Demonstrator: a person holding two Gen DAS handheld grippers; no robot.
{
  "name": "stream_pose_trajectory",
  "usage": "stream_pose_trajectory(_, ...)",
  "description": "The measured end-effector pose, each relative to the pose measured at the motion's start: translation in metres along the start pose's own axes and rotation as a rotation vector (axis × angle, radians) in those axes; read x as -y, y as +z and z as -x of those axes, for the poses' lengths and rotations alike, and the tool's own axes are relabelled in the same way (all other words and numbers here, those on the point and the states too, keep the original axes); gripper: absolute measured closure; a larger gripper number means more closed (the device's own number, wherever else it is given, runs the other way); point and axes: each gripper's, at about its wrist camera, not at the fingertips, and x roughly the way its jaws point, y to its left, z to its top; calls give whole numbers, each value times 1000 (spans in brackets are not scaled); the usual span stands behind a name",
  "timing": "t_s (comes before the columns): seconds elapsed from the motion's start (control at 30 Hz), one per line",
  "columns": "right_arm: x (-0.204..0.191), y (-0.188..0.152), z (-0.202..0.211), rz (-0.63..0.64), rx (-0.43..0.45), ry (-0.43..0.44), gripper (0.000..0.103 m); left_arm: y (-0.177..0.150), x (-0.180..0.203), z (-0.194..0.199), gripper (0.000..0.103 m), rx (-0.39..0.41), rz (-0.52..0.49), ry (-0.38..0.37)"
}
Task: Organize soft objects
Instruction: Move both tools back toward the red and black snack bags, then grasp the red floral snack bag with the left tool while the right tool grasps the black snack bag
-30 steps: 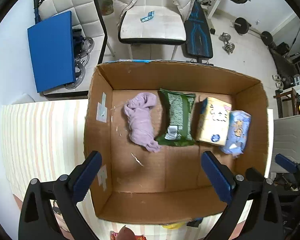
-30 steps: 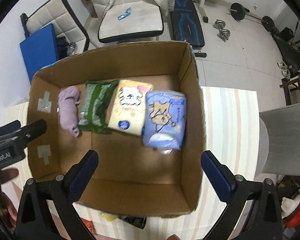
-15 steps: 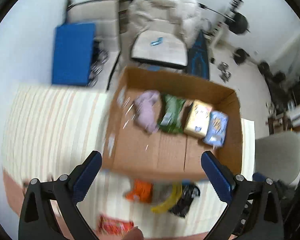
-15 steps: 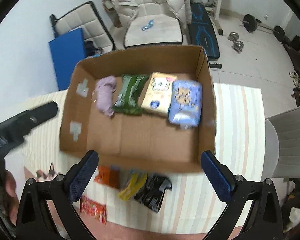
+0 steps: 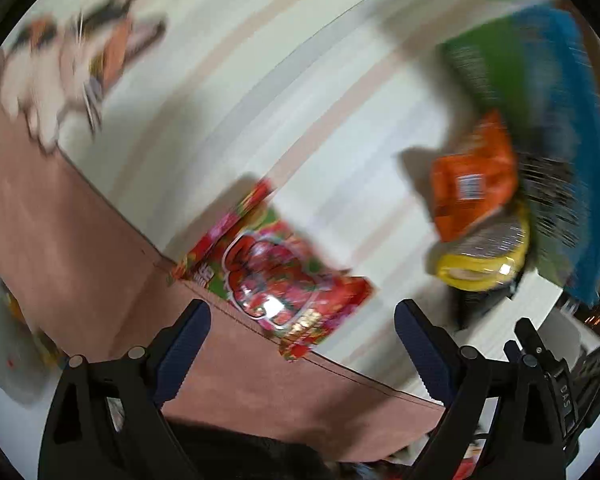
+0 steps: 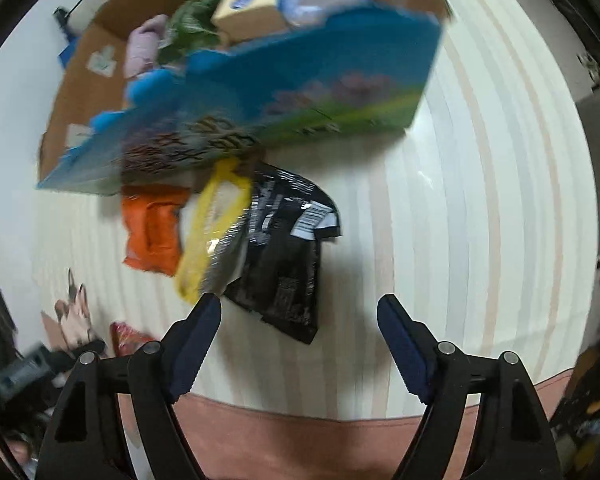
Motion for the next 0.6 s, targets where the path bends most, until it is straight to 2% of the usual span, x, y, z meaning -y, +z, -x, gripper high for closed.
stream_pose_trajectory(0.17,5,3,-16,-28,10,-5,20,10,-12,-28,9,-85,95,-35)
stream_pose_trajectory(0.23,2,7,-22,-27,11,-18,20,14,-10,-33,9,-85,114,-39)
stream_pose_trajectory(0.33,-3,14,-31,-30,5,-24,20,23,-1,-34,16,-61,105,-3)
stream_pose_trajectory(0.43,-10,21,-41,-19,5,-59,20,29,22,-33,27,-11,-3,86)
stream_pose_trajectory(0.47,-11,22,-43,-16,0,-65,20,30,31,-33,35,3,-48,119)
stream_pose_trajectory(0.57,-18,26,-54,-8,-28,-66,21,28,68,-38,43,63,-251,237)
stream_pose_trajectory(0.6,-20,25,-58,5,-40,-76,24,25,78,-37,46,96,-317,270)
